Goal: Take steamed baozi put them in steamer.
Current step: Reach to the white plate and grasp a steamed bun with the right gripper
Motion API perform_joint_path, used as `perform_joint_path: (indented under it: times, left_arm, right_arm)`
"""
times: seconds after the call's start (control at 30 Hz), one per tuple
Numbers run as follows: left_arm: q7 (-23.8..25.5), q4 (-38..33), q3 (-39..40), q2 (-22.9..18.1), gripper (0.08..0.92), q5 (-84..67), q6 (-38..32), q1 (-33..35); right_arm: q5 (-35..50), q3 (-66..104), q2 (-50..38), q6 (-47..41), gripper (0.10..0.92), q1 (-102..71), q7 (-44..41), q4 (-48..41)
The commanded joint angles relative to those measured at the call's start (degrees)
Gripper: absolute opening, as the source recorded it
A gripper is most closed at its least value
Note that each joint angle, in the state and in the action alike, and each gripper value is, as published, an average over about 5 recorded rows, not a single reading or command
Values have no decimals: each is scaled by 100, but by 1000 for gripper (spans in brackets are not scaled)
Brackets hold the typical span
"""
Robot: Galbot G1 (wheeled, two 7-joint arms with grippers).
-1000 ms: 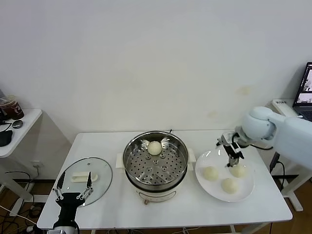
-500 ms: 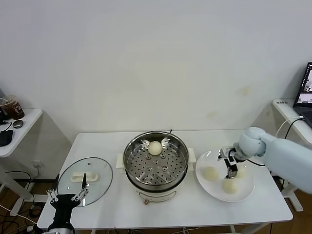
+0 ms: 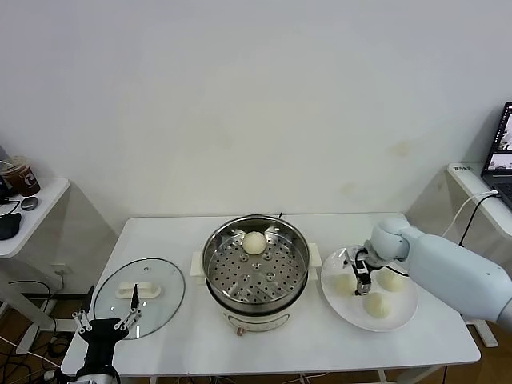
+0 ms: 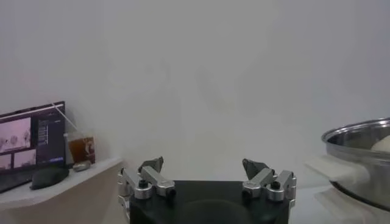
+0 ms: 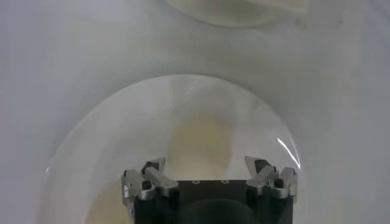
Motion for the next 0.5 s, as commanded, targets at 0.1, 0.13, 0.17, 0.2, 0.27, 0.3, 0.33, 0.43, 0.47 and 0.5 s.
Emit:
perform_joint_path:
  times: [0.1, 0.13, 0.17, 0.2, 0.27, 0.3, 0.33, 0.43, 0.47, 0.5]
  left_arm:
    - [-5, -9, -11, 0, 823, -7, -4, 2]
    - [-6, -13, -12, -1, 823, -9, -3, 3]
    - [-6, -15, -13, -2, 823, -10, -4, 3]
    - [-6, -16, -13, -3, 823, -11, -4, 3]
    - [-7, -17, -13, -5, 823, -11, -4, 2]
    - [-6, -16, -12, -6, 823, -11, -4, 1]
    - [-5, -15, -11, -7, 823, -11, -5, 0]
    - [-4, -16, -8, -6, 823, -13, -4, -10]
    - [-3, -17, -7, -6, 823, -14, -3, -16]
    - [-3, -18, -4, -5, 823, -18, -2, -24]
  right_arm:
    - [-115, 53, 244, -16, 727, -145, -87, -220]
    - [-114, 40, 232, -12, 704, -134, -117, -208]
    - [-111, 31, 219, -7, 673, -121, -143, -198]
    - [-106, 23, 208, -2, 649, -103, -162, -188]
    - [-71, 1, 176, 1, 601, -32, -187, -149]
    - [-42, -17, 153, -2, 583, 24, -195, -119]
    - [-8, -42, 126, -4, 566, 88, -203, -88]
    - [174, -168, -28, -17, 504, 436, -241, 60]
    - [273, -232, -115, -24, 481, 604, -263, 128]
    - [371, -295, -214, -34, 463, 782, -287, 204]
